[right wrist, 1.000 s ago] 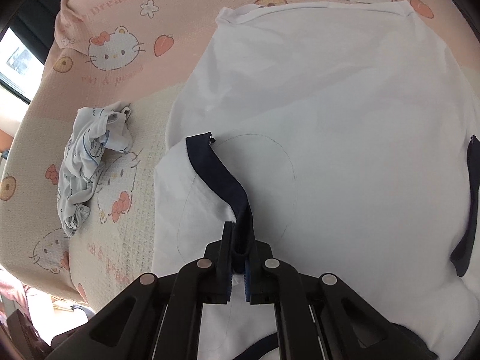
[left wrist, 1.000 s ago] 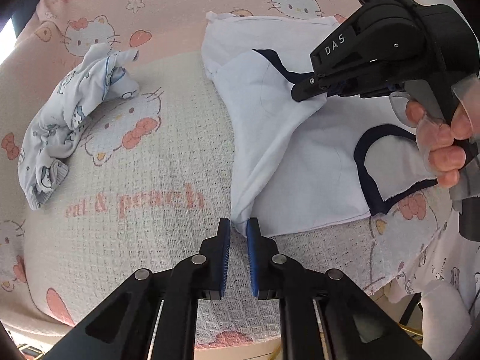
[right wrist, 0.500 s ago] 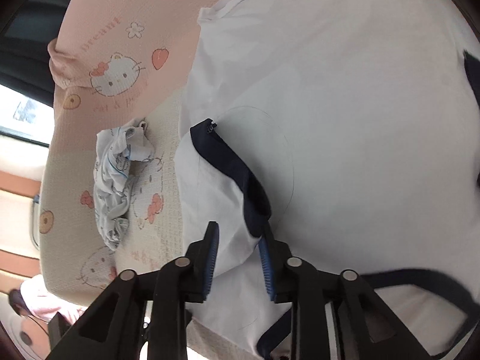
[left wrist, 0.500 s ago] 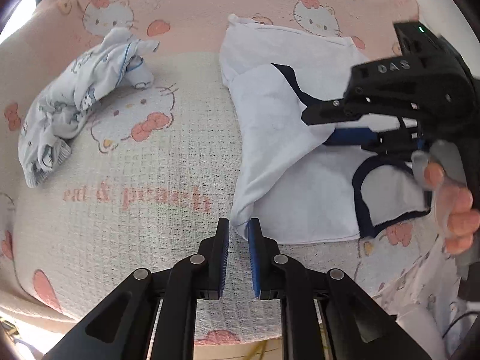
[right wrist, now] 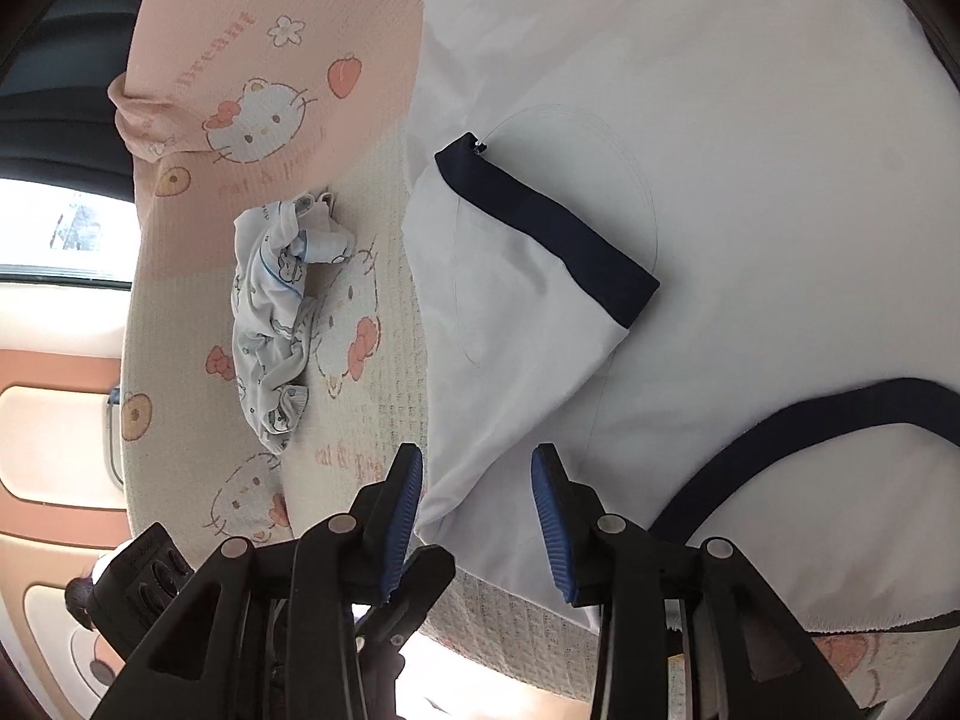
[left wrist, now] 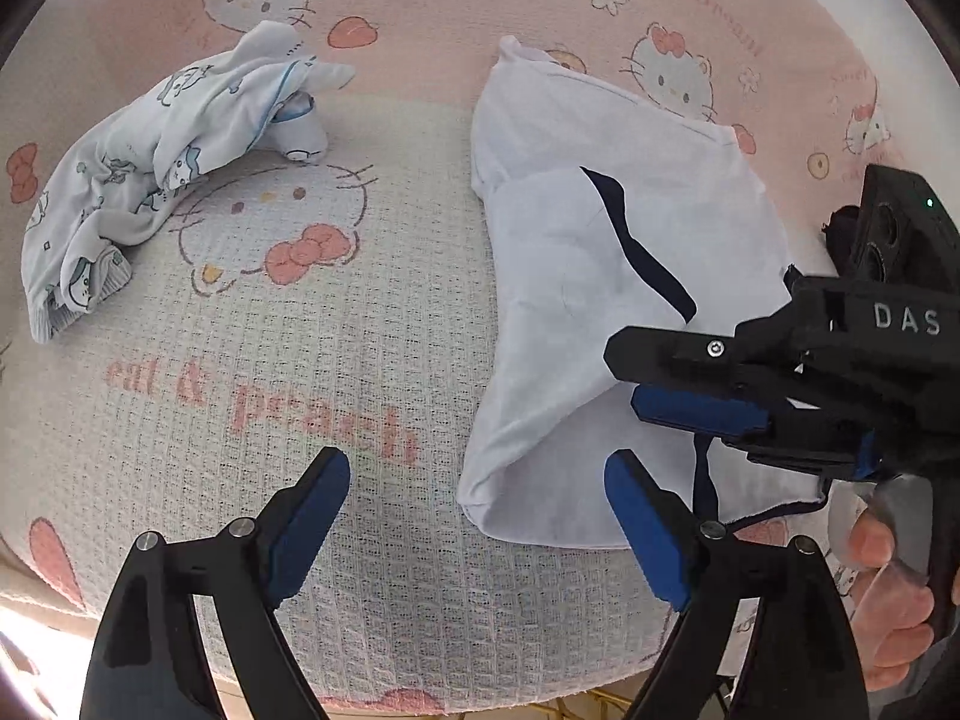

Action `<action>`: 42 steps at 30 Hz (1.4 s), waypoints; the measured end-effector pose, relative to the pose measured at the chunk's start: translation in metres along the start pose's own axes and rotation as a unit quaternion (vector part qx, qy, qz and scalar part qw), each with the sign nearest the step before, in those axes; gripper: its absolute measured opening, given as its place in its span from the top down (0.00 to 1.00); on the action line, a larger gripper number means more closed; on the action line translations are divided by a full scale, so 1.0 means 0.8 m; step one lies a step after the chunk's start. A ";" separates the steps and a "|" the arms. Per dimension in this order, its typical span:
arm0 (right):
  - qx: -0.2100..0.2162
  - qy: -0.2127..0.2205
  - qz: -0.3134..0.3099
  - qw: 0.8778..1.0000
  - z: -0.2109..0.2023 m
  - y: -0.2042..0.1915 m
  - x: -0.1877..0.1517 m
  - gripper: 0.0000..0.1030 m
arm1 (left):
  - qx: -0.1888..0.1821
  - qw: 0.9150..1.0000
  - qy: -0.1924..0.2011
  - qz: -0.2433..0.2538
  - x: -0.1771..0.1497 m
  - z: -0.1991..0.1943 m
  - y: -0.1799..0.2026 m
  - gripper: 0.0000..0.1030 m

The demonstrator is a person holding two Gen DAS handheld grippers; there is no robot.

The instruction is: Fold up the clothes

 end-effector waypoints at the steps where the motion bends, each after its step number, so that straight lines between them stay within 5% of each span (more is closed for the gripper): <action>1: 0.005 0.002 0.002 1.000 -0.001 -0.001 0.000 0.63 | 0.002 1.000 0.001 0.004 -0.001 0.001 0.003 0.16; 7: 0.040 0.003 0.023 0.999 0.004 -0.007 -0.002 0.51 | 0.014 0.999 0.045 0.027 0.004 -0.005 0.012 0.17; 9: 0.041 0.001 0.026 0.999 0.007 -0.007 -0.002 0.51 | 0.018 0.998 0.043 0.040 0.003 0.003 0.013 0.25; 13: 0.042 -0.003 0.037 0.998 0.016 -0.003 -0.004 0.50 | 0.014 0.998 0.037 0.044 0.000 0.011 0.014 0.25; 24: 0.130 0.041 0.141 0.981 0.011 0.024 -0.002 0.50 | 0.003 0.999 0.021 0.050 -0.005 0.024 0.021 0.25; 30: 0.145 0.088 0.189 0.967 -0.017 0.046 0.009 0.50 | 0.008 0.998 0.024 0.051 -0.007 0.025 0.022 0.25; 36: 0.113 0.089 0.159 0.977 -0.009 0.036 0.020 0.50 | 0.029 0.997 0.046 0.061 0.006 0.028 0.010 0.25; 37: 0.106 0.087 0.150 0.979 -0.004 0.033 0.022 0.50 | 0.027 0.997 0.047 0.060 0.009 0.028 0.007 0.27; 39: 0.093 0.081 0.132 0.983 0.006 0.026 0.027 0.50 | 0.014 0.997 0.044 0.054 0.014 0.029 0.004 0.55; 42: 0.071 0.075 0.104 0.989 0.018 0.016 0.034 0.50 | -0.019 0.999 0.029 0.041 0.015 0.033 0.003 0.67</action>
Point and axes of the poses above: each gripper's, at about its wrist camera, not at the fingertips, and z roughly the way its jaws point, y to its right, x to its top, the point moved 9 cm from there along z, roughly the way its jaws point, and after that the axes turned 14 degrees about x, right-handed, at the moved point
